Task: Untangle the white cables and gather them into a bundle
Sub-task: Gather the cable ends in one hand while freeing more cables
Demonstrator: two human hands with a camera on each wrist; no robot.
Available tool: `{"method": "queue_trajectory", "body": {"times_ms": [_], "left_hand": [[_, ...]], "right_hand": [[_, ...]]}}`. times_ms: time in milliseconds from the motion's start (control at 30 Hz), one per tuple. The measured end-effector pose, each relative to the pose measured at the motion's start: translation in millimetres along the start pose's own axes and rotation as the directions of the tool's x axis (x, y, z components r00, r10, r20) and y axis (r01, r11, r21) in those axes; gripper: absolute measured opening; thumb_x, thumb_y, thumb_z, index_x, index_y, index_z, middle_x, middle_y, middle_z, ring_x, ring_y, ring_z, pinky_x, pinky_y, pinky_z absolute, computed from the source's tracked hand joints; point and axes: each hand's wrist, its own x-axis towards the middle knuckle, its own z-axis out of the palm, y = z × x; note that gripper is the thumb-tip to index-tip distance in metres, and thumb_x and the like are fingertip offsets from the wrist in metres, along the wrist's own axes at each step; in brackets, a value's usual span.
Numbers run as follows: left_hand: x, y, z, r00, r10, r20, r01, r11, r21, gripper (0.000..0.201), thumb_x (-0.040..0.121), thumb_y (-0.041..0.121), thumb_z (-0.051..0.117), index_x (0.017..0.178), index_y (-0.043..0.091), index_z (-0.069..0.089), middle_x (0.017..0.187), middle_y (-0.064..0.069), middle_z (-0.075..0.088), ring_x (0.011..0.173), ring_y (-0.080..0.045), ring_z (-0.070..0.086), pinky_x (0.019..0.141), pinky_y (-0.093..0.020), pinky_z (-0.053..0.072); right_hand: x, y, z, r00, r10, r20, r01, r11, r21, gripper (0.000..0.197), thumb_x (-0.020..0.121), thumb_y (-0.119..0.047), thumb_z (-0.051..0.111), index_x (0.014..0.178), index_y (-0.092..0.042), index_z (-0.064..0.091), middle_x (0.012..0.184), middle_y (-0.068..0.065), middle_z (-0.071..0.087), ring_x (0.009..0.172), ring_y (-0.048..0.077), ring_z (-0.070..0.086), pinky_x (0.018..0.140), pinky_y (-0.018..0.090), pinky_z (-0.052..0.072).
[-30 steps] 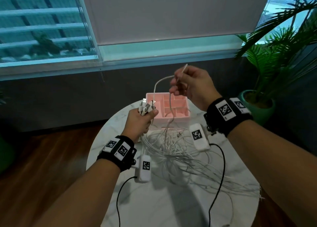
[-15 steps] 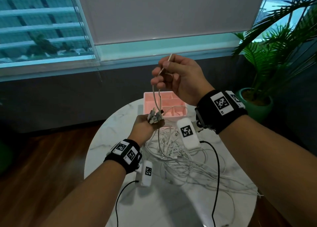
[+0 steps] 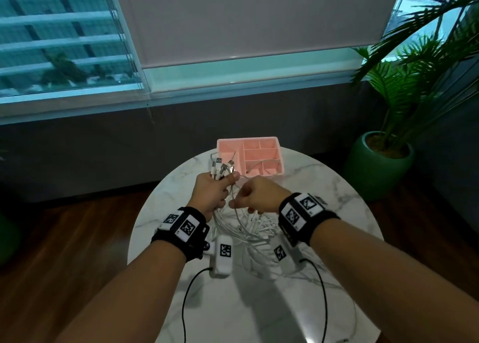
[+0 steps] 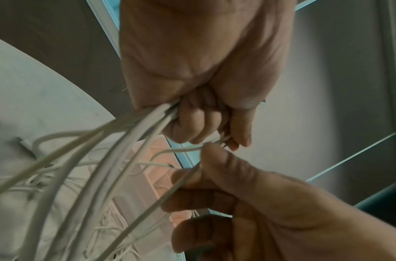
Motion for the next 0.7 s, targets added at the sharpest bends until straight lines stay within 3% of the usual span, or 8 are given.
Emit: {"method": "queue_trajectory", "body": {"times_ms": [133,200,300,367,467,567,700], "left_hand": [[1,0,0,0.999,0.006,-0.042,-0.005,1.0,0.016,0.024,0.092,0.015,0.074,0.076,0.013,0.056,0.049,0.005,0.029,0.041,-0.012,0.021,0.039,-0.02,0.019],[4,-4,-7,0.994,0.0,-0.106,-0.001,1.0,-0.006,0.022,0.091,0.015,0.075,0.081,0.012,0.056,0.052,0.003,0.027,0.042,-0.013,0.019,0.04,-0.021,0.018],[6,-7,-12,0.987,-0.007,-0.158,-0.001,0.999,-0.051,0.026,0.089,0.015,0.077,0.079,0.014,0.053,0.054,0.003,0.027,0.042,-0.012,0.018,0.041,-0.021,0.016],[3,-7,-9,0.994,0.004,-0.113,-0.008,0.999,-0.032,0.027,0.088,0.015,0.078,0.074,0.015,0.055,0.052,0.004,0.027,0.042,-0.012,0.018,0.041,-0.02,0.017],[0,-5,1,1.0,0.005,-0.026,-0.005,1.0,0.004,0.023,0.088,0.015,0.078,0.074,0.015,0.06,0.049,0.006,0.031,0.041,-0.011,0.021,0.04,-0.02,0.018],[1,-5,1,0.999,0.0,-0.045,0.001,0.999,0.038,0.021,0.089,0.015,0.077,0.075,0.014,0.062,0.047,0.006,0.038,0.04,-0.01,0.026,0.039,-0.02,0.021],[2,-5,2,1.0,-0.018,-0.011,0.018,0.999,0.046,0.025,0.088,0.014,0.078,0.071,0.015,0.06,0.05,0.003,0.039,0.041,-0.011,0.027,0.039,-0.02,0.02]], "right_hand": [[5,5,16,0.999,-0.031,-0.011,0.033,0.979,0.203,0.018,0.089,-0.02,0.068,0.09,-0.004,0.076,0.083,0.008,0.076,0.067,0.018,0.065,0.059,0.031,0.051],[4,8,12,0.999,-0.051,0.001,0.05,0.975,0.216,0.016,0.091,-0.02,0.068,0.086,-0.006,0.076,0.075,0.003,0.074,0.061,0.013,0.061,0.054,0.025,0.046],[1,13,1,0.997,-0.068,0.037,0.065,0.996,0.059,0.018,0.09,-0.027,0.071,0.08,-0.012,0.076,0.062,-0.003,0.068,0.056,0.009,0.056,0.058,0.025,0.044],[1,17,-2,0.998,-0.052,0.042,0.055,0.997,-0.062,0.021,0.089,-0.029,0.071,0.076,-0.014,0.076,0.058,-0.005,0.065,0.054,0.01,0.055,0.061,0.025,0.045],[2,15,0,0.99,-0.121,-0.076,0.121,0.993,0.006,0.019,0.093,-0.025,0.066,0.082,-0.014,0.076,0.062,-0.003,0.063,0.053,0.008,0.055,0.058,0.022,0.044],[5,12,1,0.968,-0.185,-0.171,0.204,0.974,0.103,0.021,0.097,-0.02,0.061,0.092,-0.008,0.077,0.066,0.002,0.062,0.056,0.013,0.052,0.056,0.023,0.042],[9,15,10,0.964,-0.215,-0.158,0.225,0.973,0.05,0.021,0.097,-0.025,0.059,0.093,-0.016,0.077,0.088,0.009,0.075,0.082,0.028,0.07,0.079,0.04,0.055]]}}
